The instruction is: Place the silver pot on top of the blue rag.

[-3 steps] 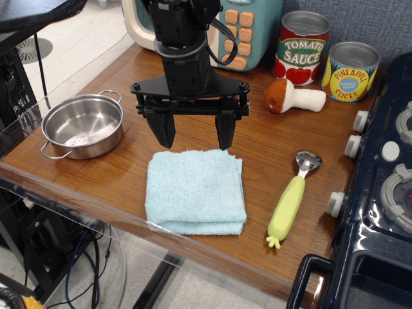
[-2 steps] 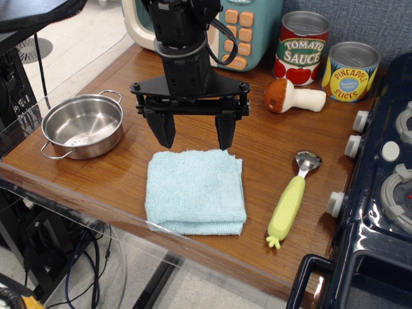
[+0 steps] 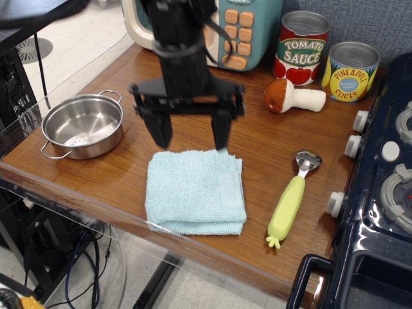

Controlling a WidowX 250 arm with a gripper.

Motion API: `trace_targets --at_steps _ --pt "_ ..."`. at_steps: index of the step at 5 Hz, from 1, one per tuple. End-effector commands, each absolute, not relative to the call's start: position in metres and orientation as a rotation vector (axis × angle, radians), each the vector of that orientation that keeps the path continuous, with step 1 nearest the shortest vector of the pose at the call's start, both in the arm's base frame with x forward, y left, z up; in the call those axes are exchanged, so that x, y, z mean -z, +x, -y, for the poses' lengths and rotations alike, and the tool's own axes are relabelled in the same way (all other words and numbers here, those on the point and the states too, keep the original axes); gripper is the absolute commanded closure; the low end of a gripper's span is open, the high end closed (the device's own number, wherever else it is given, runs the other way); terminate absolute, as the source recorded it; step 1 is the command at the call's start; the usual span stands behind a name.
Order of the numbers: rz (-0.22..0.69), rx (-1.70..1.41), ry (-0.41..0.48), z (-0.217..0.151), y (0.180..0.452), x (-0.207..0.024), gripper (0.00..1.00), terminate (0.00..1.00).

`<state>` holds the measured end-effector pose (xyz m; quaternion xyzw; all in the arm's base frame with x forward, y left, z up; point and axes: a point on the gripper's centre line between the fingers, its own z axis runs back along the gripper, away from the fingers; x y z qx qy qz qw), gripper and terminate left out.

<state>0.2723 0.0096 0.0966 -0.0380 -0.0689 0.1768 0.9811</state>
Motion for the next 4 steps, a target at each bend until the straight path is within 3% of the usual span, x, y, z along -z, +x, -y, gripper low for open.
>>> trace_targets --at_steps 1,3,4 --pt "0.290 -0.376 0.046 -0.051 0.289 -0.131 0.00 0.00" --pt "0.368 -0.371 0.171 -0.098 0.298 -0.120 0.00 0.00" --pt "0.336 -0.400 0.223 -0.115 0.305 -0.107 0.00 0.00"
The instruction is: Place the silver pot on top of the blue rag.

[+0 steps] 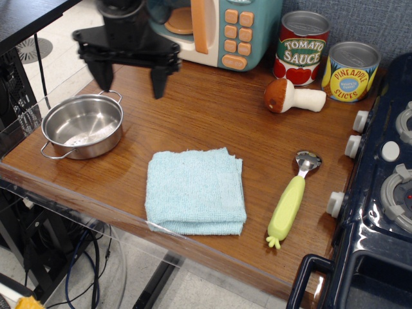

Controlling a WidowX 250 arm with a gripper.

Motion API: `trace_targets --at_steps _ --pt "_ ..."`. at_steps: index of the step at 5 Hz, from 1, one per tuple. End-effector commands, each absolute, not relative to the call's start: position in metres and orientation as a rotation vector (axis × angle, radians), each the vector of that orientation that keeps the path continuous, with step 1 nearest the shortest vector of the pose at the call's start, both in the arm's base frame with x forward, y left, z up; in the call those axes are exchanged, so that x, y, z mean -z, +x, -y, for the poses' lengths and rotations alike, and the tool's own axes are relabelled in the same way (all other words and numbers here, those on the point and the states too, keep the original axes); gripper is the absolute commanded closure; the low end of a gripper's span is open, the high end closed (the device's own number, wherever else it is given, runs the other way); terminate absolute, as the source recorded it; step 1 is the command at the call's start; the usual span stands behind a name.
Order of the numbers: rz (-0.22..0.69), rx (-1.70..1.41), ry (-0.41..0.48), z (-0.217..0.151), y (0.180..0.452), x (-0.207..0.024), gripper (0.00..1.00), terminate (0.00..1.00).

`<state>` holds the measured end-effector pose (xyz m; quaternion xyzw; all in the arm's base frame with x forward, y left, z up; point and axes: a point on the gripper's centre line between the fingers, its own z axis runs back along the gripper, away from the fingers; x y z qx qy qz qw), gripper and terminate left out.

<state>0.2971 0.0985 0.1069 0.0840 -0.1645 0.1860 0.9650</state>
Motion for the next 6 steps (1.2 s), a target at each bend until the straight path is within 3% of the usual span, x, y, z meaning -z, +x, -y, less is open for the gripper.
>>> trace_targets --at_steps 1,3,5,6 --pt "0.276 -0.407 0.210 -0.119 0.314 -0.083 0.00 0.00" --pt "0.186 -0.422 0.302 -0.120 0.324 -0.052 0.00 0.00" --pt "0.103 -0.457 0.387 -0.117 0.325 -0.039 0.00 0.00" --pt "0.116 -0.467 0.366 -0.116 0.322 -0.040 1.00 0.00"
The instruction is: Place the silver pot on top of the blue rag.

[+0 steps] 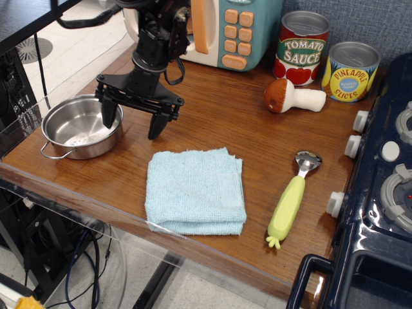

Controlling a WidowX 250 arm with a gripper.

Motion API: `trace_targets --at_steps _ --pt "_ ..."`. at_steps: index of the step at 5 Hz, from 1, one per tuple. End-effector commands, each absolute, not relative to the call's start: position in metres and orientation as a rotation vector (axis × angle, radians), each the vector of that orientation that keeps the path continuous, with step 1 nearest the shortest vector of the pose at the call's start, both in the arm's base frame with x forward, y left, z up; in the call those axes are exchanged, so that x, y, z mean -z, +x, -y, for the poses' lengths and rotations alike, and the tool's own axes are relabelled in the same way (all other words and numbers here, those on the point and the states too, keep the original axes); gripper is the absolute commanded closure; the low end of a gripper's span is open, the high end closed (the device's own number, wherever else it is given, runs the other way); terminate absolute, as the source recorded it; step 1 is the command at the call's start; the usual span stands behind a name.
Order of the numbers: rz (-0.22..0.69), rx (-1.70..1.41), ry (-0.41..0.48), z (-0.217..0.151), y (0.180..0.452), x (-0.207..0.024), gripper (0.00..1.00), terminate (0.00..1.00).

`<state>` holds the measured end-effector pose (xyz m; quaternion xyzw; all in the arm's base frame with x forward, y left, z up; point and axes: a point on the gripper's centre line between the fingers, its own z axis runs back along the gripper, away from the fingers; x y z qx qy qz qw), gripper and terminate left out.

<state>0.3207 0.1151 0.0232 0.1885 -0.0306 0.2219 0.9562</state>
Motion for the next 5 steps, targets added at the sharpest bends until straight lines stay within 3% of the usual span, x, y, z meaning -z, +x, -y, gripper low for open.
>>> trace_targets --at_steps 1,5 --pt "0.128 -0.462 0.350 -0.115 0.318 -0.041 1.00 0.00" --pt "0.138 -0.505 0.317 -0.120 0.320 -0.061 1.00 0.00"
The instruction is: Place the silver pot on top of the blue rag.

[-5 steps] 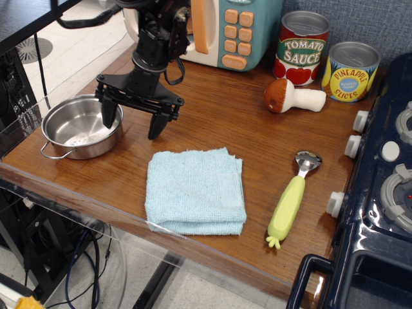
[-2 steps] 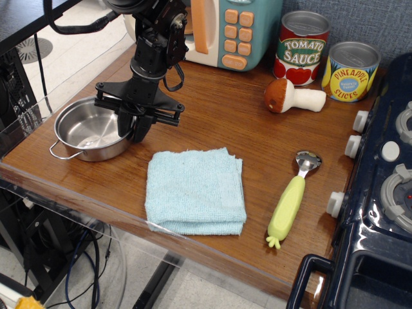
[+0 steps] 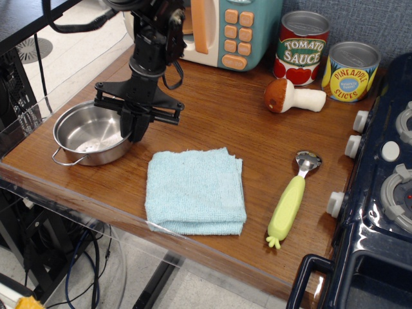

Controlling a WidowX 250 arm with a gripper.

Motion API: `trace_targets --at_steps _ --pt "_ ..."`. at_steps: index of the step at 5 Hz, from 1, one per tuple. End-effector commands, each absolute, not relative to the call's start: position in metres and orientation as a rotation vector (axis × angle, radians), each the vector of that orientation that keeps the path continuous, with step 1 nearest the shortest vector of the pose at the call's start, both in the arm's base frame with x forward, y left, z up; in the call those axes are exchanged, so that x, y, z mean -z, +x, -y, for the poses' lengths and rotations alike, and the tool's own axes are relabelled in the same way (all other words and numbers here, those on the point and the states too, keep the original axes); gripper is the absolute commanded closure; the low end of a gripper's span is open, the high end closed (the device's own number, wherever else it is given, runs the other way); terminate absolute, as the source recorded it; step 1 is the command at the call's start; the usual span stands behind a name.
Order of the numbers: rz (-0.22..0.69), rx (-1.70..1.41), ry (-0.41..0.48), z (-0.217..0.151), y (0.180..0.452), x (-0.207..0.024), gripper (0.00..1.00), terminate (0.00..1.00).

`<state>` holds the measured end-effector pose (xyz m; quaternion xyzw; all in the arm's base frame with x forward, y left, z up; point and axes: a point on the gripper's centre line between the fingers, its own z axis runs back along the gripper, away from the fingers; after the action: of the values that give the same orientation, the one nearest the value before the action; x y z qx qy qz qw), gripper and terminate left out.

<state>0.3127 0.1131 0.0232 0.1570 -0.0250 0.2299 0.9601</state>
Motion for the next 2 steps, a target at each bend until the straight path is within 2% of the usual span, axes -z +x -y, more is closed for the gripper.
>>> trace_targets --at_steps 1,2 --pt "0.193 -0.541 0.315 -0.125 0.321 -0.083 1.00 0.00" --pt "0.249 -0.558 0.323 -0.114 0.317 -0.114 1.00 0.00"
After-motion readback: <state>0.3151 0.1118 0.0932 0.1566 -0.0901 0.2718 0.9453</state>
